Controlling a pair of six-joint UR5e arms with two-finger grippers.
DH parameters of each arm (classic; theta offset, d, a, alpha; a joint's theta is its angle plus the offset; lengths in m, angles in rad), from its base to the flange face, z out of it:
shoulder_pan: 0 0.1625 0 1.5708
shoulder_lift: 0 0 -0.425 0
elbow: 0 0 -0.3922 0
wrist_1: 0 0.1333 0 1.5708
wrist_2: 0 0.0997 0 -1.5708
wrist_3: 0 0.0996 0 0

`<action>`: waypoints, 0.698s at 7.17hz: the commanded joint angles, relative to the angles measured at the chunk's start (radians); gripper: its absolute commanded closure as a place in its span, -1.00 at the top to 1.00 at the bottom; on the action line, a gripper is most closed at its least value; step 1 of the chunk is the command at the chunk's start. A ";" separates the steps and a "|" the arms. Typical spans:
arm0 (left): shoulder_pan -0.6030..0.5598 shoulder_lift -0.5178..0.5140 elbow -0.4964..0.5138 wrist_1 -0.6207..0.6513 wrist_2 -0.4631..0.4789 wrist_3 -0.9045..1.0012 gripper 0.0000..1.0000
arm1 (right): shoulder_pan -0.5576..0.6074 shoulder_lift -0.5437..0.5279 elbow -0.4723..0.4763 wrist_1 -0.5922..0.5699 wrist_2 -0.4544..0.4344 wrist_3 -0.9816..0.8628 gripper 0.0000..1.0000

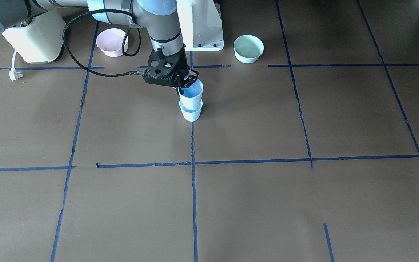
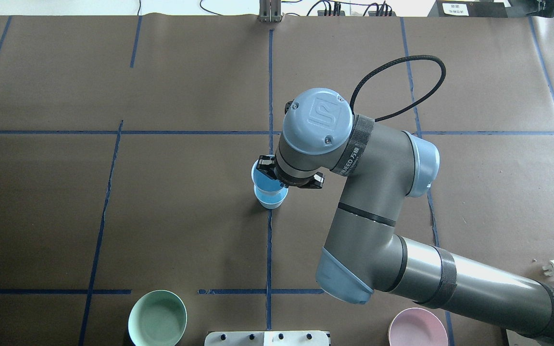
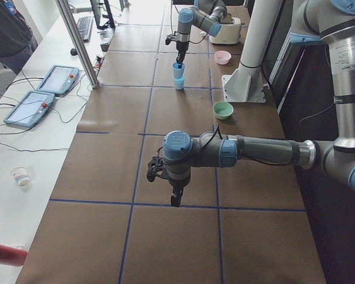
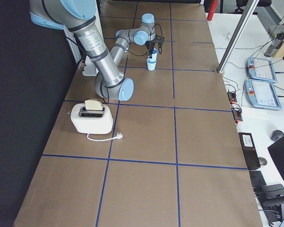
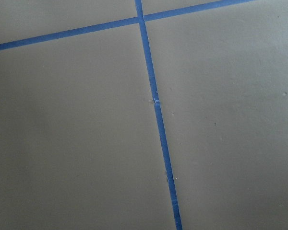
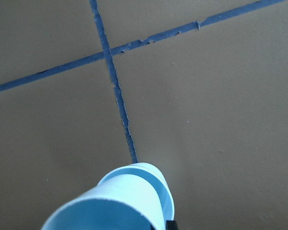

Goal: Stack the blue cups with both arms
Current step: 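Lower the cup into the center cup and open the right gripper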

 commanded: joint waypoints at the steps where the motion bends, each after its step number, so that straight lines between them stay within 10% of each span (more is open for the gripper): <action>1: 0.000 -0.002 0.000 0.000 0.000 -0.005 1.00 | -0.015 -0.012 0.005 0.003 -0.023 -0.010 1.00; 5: 0.002 -0.007 0.029 0.000 -0.001 0.000 1.00 | 0.136 -0.075 0.010 0.006 0.149 -0.215 1.00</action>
